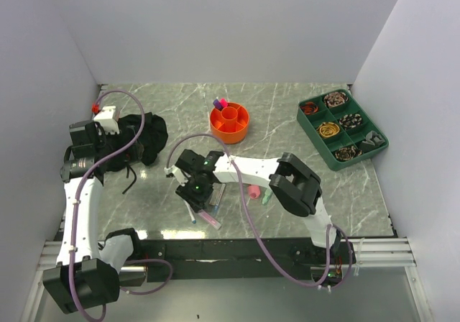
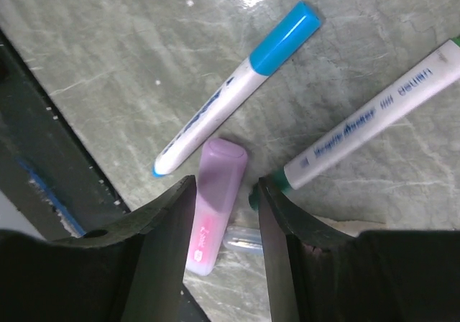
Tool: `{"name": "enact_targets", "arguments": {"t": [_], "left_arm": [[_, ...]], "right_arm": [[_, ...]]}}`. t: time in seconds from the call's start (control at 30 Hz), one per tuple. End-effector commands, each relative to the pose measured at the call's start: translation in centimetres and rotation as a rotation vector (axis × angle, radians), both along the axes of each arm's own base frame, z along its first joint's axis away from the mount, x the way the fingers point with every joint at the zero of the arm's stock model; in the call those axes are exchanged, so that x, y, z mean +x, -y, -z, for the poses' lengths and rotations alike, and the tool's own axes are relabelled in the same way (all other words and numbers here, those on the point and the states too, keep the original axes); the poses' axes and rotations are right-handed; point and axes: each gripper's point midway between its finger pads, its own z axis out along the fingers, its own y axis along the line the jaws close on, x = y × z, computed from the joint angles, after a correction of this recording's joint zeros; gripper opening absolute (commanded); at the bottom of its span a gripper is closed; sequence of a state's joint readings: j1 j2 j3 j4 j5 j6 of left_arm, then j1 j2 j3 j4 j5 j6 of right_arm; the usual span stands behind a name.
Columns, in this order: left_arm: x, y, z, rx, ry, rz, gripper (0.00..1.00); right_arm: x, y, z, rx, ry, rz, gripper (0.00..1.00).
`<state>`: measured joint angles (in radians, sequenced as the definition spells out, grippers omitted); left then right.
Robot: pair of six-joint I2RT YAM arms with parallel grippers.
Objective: Sort the stationery into containers
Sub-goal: Pick up the stationery from the corner of the board.
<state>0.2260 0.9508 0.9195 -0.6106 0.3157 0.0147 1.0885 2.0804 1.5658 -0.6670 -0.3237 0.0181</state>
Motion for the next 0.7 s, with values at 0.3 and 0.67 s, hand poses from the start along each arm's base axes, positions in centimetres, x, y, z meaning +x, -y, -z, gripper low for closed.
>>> {"name": "enact_targets", "arguments": {"t": [0.3, 0.67], "left_arm": [[0.4, -0.3, 0.1, 0.003, 0.007, -0.012, 0.99], [1.6, -0.3, 0.0, -0.009, 0.009, 0.002, 0.99]], "right_arm": [[1.6, -0.7, 1.6, -0.035, 0.069, 0.015, 0.47], [1.0, 0.1, 0.6, -0.026, 0.071, -0.030, 0.06]]}}
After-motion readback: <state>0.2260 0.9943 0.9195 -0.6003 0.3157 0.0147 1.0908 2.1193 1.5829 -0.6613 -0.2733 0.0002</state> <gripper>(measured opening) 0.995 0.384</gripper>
